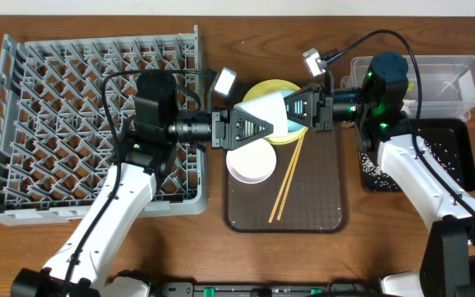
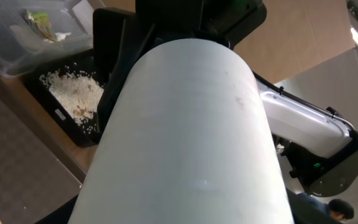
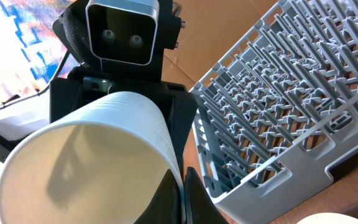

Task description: Sort waste into correct bins and load items into the dishwasher rack

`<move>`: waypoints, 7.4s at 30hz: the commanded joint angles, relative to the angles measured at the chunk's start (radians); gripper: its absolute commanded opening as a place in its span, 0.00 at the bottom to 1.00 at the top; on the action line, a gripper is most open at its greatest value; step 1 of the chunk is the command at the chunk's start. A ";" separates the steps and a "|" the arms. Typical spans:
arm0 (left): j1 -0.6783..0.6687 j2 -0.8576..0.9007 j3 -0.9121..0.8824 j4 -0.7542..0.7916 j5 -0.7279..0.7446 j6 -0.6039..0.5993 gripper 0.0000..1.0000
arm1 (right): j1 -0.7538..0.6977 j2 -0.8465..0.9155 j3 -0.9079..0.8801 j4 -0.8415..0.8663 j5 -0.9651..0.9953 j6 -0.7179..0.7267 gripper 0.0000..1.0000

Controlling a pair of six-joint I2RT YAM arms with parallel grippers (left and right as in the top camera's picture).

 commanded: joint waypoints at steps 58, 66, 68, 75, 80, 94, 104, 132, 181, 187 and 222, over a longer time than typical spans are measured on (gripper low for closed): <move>0.341 -0.179 0.015 -0.559 -0.672 0.509 0.62 | 0.002 -0.010 0.007 -0.213 0.206 -0.153 0.35; 0.391 -0.235 0.130 -0.967 -1.043 0.579 0.62 | 0.002 -0.015 0.009 -0.663 0.639 -0.430 0.32; 0.405 -0.235 0.170 -1.064 -1.142 0.579 0.62 | 0.002 -0.026 0.009 -0.739 0.697 -0.479 0.32; 0.464 -0.229 0.213 -1.216 -1.233 0.578 0.62 | 0.002 -0.130 0.010 -0.935 0.931 -0.572 0.34; 0.469 -0.175 0.212 -1.261 -1.234 0.578 0.62 | 0.002 -0.228 0.010 -1.071 1.098 -0.587 0.35; 0.469 0.056 0.212 -1.243 -1.196 0.578 0.62 | 0.004 -0.247 0.010 -1.159 1.115 -0.620 0.35; 0.469 0.218 0.211 -1.223 -1.196 0.578 0.82 | 0.005 -0.247 0.010 -1.159 1.115 -0.620 0.39; -0.005 0.001 0.219 -0.987 -1.053 0.601 0.99 | -0.008 -0.248 0.010 -1.212 1.276 -0.522 0.50; -0.261 -0.023 0.246 -0.789 -0.880 0.609 0.06 | -0.109 -0.250 0.010 -1.297 1.403 -0.394 0.57; 0.171 0.001 0.335 -0.777 -0.374 0.592 0.06 | -0.109 -0.250 0.010 -1.296 1.402 -0.394 0.57; 0.651 0.541 0.507 -0.224 0.150 0.064 0.06 | -0.109 -0.250 0.010 -1.290 1.399 -0.394 0.56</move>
